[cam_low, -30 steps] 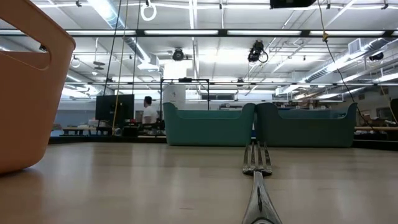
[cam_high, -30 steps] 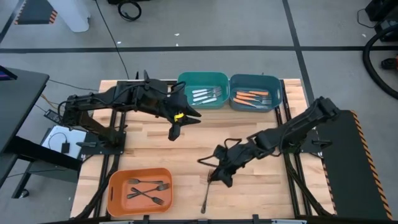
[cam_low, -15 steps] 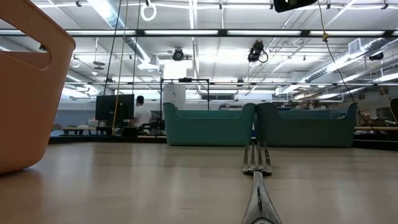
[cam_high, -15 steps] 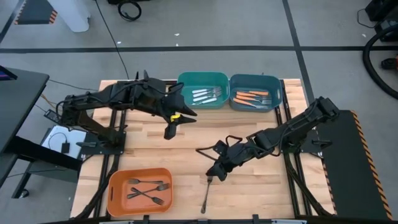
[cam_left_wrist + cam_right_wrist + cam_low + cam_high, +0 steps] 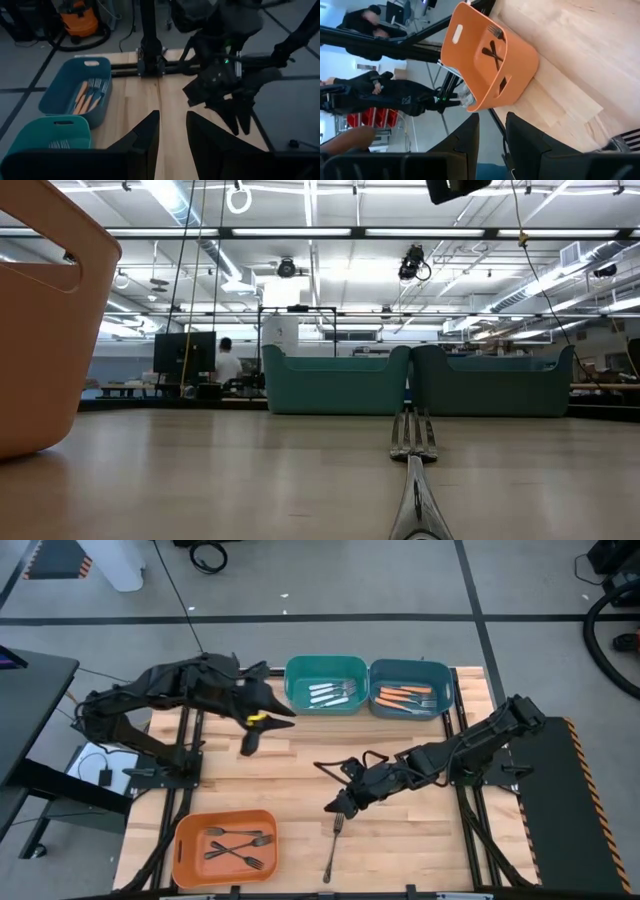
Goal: Sort silverware by color (type)
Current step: Put the black fork into the orange bin
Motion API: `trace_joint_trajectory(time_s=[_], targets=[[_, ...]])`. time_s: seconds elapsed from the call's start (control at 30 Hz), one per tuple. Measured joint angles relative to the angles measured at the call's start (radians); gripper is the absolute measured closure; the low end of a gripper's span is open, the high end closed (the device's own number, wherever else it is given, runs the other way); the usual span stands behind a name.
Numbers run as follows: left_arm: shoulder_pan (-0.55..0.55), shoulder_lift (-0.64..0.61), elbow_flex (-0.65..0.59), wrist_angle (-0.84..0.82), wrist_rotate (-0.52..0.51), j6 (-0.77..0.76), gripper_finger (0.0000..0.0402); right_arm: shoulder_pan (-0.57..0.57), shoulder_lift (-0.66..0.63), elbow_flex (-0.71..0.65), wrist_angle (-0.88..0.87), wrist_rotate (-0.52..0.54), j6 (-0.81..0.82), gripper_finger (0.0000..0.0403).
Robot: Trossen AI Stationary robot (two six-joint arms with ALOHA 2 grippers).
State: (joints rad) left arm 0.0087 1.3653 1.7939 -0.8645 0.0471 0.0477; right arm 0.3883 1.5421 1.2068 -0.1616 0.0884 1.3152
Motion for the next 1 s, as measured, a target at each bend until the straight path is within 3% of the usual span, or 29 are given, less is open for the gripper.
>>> trace_joint_trajectory(time_s=[0.3, 0.6, 0.77, 1.0], targets=[[0.0, -0.046, 0.002, -0.099, 0.0, -0.014, 0.0297, -0.051, 0.0, 0.0, -0.011, -0.056, -0.024, 0.03], [0.001, -0.008, 0.001, -0.183, -0.002, 0.022, 0.0297, -0.022, 0.026, 0.0, -0.034, -0.064, -0.063, 0.03], [0.001, 0.006, 0.0, -0.206, -0.002, 0.024, 0.0297, -0.009, 0.078, -0.01, -0.154, -0.11, -0.118, 0.03], [0.001, 0.046, -0.001, -0.262, -0.001, -0.015, 0.0297, 0.005, 0.189, -0.115, -0.088, -0.163, 0.018, 0.03]])
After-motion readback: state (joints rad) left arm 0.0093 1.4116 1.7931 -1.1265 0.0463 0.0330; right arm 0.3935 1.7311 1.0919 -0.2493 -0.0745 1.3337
